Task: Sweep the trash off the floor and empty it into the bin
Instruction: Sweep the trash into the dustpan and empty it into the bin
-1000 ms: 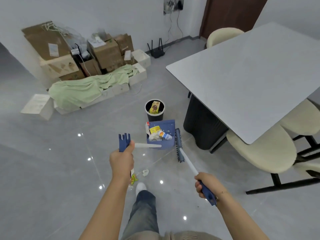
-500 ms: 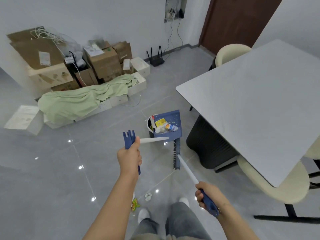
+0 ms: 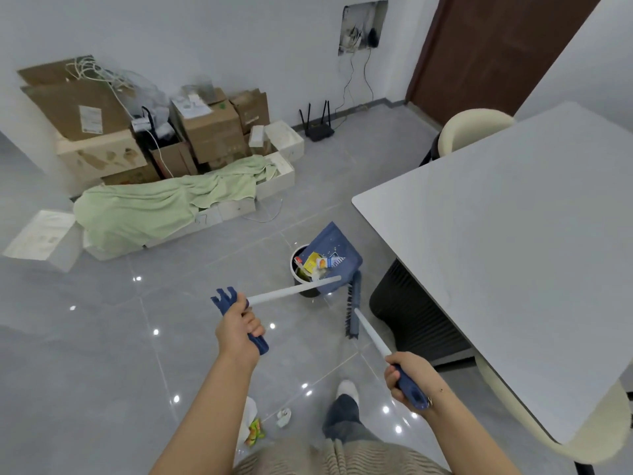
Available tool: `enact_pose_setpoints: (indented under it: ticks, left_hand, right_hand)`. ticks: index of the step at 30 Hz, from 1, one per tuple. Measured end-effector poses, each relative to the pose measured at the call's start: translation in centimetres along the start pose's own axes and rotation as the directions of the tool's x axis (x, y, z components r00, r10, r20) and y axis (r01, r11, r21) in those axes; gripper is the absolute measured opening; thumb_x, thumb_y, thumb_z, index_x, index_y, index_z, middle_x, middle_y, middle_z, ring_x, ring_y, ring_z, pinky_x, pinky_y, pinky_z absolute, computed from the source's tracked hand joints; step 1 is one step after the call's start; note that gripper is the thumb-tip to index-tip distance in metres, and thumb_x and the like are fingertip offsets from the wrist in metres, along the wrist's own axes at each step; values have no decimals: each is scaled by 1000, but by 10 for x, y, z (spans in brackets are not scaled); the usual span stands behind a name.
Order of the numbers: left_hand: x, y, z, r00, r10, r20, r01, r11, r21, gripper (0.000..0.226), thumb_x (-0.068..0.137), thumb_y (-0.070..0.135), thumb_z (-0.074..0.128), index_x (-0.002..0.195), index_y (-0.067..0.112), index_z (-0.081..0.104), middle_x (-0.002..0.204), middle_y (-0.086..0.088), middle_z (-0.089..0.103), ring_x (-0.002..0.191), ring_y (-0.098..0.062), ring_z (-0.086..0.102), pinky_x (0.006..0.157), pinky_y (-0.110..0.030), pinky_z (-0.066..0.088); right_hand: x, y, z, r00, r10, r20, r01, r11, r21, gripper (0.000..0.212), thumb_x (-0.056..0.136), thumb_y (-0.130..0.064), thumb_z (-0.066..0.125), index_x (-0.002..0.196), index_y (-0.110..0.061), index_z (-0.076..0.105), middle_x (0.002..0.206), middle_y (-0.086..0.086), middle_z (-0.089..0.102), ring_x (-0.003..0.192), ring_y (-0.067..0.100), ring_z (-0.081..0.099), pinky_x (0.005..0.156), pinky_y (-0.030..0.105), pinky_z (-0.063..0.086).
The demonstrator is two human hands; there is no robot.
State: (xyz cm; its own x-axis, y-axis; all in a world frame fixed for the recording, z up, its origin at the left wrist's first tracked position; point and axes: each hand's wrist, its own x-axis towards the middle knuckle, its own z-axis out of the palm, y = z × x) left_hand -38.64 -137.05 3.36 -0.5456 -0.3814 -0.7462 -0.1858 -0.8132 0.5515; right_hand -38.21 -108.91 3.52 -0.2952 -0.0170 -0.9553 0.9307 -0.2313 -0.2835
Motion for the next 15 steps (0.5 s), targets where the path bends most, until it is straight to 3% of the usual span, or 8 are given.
enact_pose_setpoints:
  ticks: [4,11,15]
  left_hand:
    - [16,-4,-3,989,-138,47,144,976,-165,30,96,31,52,72,15,45,36,9,29,26,-4,25,28,-14,23]
    - [43,-27,-20,953,-290,88,293,805,-516,50,99,31,41,52,20,33,31,7,28,23,-6,26,26,-14,22]
    - [47,-42,-34,935,-345,84,332,767,-549,70,99,39,39,33,16,30,30,6,27,23,-8,28,25,-12,20]
  right_hand:
    - [3,-10,4,1000,-8,8,8,1000,17,25,95,-11,46,71,-7,48,43,3,49,26,9,44,28,14,34]
    - [7,-27,12,998,23,62,-27,997,67,28,98,-11,42,70,-8,44,38,6,48,23,10,44,28,13,37]
    - [14,-31,13,997,53,57,-57,996,69,28,98,-13,42,70,-7,45,37,6,48,23,11,45,27,13,36]
